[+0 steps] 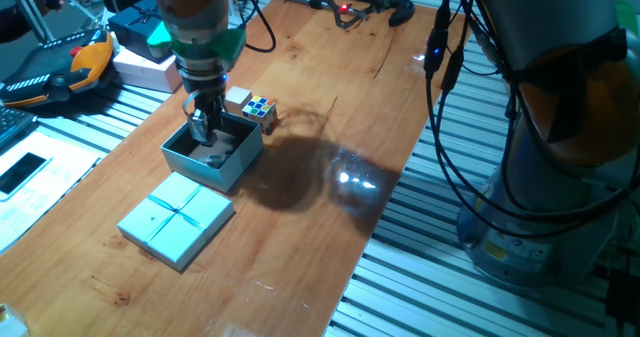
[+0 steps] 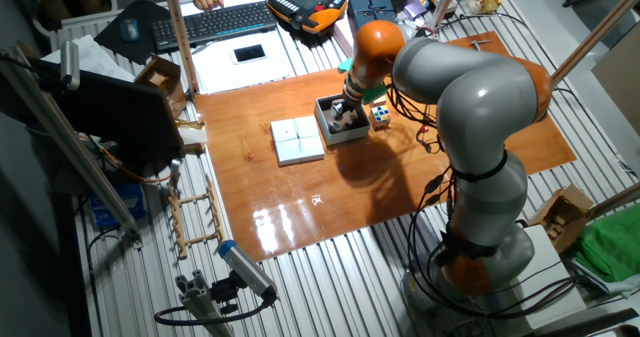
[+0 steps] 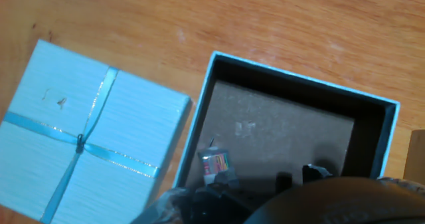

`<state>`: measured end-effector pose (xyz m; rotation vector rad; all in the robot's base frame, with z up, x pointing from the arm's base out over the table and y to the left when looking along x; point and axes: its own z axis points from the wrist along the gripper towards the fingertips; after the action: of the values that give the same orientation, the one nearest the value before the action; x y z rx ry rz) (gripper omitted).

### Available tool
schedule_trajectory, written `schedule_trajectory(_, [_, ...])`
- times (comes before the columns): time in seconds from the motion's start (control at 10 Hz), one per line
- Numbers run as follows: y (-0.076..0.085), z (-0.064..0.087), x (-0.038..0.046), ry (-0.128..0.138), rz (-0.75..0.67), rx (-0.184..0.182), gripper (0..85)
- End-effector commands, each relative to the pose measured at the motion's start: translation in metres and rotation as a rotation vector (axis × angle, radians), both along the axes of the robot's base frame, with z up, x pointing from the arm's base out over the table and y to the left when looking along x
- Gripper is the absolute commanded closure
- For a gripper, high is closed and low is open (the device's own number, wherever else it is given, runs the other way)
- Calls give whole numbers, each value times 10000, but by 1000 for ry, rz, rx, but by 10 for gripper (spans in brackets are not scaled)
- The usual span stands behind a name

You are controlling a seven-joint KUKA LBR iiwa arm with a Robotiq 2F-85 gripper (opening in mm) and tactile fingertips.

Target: Take everything out of the gift box

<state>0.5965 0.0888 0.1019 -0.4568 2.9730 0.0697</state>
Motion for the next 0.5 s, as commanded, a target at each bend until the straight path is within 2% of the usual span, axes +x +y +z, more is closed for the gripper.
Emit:
schedule_trajectory(0.0, [0, -1, 1, 9, 28, 1, 300])
schedule_trajectory(0.2, [4, -3, -1, 35, 112, -10, 297])
schedule_trajectory(0.3, [38, -20, -31, 40, 121, -4, 297])
schedule_trajectory(0.4, [91, -44, -70, 29, 108, -5, 297])
